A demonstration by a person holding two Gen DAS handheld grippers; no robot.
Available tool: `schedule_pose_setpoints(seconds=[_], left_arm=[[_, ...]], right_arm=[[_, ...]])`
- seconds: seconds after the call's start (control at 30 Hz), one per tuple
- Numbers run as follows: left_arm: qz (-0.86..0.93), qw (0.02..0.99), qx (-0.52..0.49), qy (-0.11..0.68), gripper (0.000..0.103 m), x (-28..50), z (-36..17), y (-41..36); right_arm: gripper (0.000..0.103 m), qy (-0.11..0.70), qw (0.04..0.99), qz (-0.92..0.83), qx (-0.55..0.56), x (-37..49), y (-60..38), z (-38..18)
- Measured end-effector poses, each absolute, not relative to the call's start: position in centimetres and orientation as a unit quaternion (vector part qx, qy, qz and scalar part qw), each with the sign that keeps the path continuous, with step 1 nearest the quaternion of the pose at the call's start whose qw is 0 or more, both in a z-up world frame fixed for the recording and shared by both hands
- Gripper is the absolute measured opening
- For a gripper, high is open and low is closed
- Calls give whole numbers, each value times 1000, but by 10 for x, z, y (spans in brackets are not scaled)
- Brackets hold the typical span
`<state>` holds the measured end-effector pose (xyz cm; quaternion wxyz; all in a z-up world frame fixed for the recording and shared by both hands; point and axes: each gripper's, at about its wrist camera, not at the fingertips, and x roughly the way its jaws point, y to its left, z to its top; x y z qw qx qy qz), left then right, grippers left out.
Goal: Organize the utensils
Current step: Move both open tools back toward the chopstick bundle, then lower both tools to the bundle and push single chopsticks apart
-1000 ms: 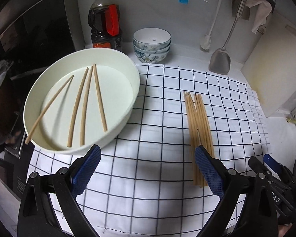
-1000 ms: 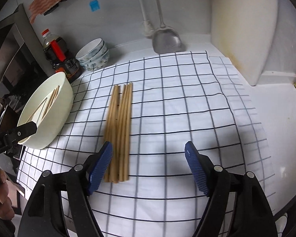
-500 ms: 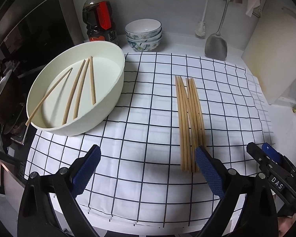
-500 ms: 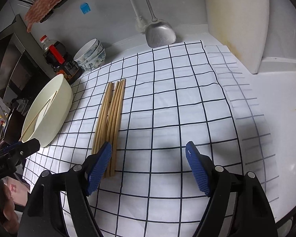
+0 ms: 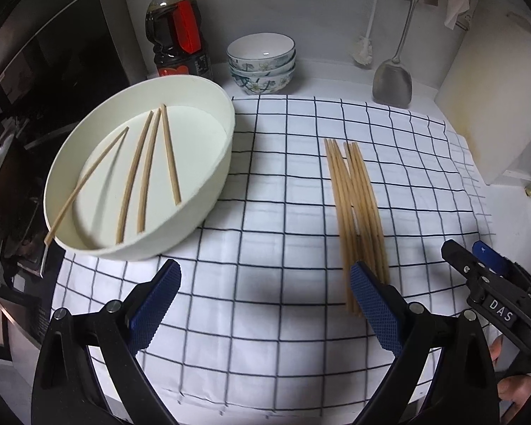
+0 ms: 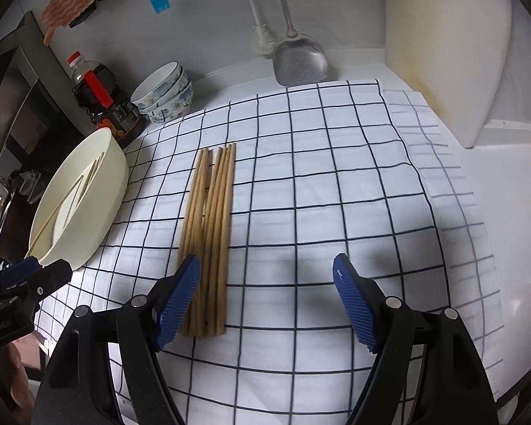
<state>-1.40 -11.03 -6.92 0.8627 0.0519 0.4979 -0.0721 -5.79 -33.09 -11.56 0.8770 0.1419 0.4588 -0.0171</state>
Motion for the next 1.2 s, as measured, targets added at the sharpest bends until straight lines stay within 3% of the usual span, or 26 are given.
schedule_pose_setpoints(seconds=[0.67, 1.2], left_arm=[[-101, 860, 46, 498, 94, 34, -87, -75], [-91, 862, 56, 495, 95, 31, -95, -114]], right_arm=[[74, 472, 873, -25, 125, -21, -292, -112], [74, 487, 866, 4, 117, -5, -308, -138]])
